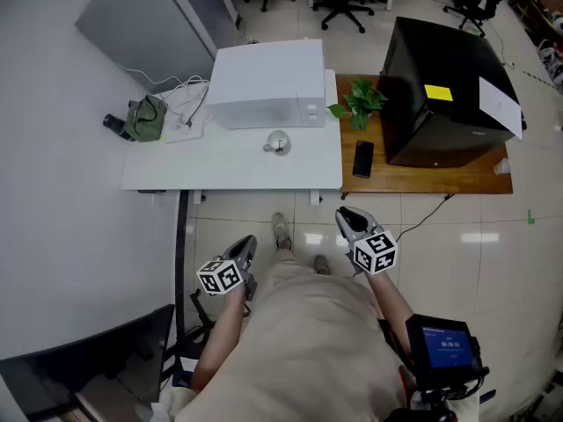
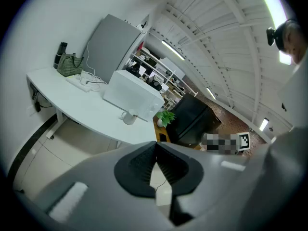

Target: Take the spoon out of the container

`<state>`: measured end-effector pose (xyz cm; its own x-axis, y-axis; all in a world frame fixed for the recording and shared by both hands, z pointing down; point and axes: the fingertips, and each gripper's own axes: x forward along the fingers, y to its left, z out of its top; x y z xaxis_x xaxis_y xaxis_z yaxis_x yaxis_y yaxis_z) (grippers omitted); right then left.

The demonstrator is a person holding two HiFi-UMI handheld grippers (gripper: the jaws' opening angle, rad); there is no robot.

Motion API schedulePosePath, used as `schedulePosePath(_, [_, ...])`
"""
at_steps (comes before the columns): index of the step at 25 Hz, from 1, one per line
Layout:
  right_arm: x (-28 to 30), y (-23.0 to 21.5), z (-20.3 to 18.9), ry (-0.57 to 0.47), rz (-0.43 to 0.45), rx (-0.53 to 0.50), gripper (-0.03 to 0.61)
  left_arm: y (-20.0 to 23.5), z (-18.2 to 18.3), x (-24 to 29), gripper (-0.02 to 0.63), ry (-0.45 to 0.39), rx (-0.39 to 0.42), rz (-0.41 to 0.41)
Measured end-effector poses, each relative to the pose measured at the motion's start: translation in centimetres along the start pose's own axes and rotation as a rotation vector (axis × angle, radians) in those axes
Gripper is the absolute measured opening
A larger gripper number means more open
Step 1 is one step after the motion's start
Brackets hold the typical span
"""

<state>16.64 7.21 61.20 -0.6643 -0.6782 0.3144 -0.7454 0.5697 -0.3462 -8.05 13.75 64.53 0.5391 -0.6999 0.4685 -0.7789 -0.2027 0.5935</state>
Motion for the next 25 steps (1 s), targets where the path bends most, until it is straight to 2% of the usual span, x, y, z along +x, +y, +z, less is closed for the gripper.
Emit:
schedulePosePath(5, [1.7, -0.3, 0.6, 0.011, -0.037, 0.014, 0.041, 1.3, 2.1, 1.6, 0.0, 0.036, 0.003, -0.033])
schedulePosePath(18, [13.0, -0.2, 4.2, 0.06, -0.077, 0.001, 0.041, 9.0, 15.2, 6.9, 0.0, 0.023, 0.029, -0.071])
schedulePosePath(25, [18.0, 0.3, 5.5, 0.103, -0.096, -0.031, 0.041, 12.2, 19.7, 9.3, 0.0, 0.027, 0.023, -0.104])
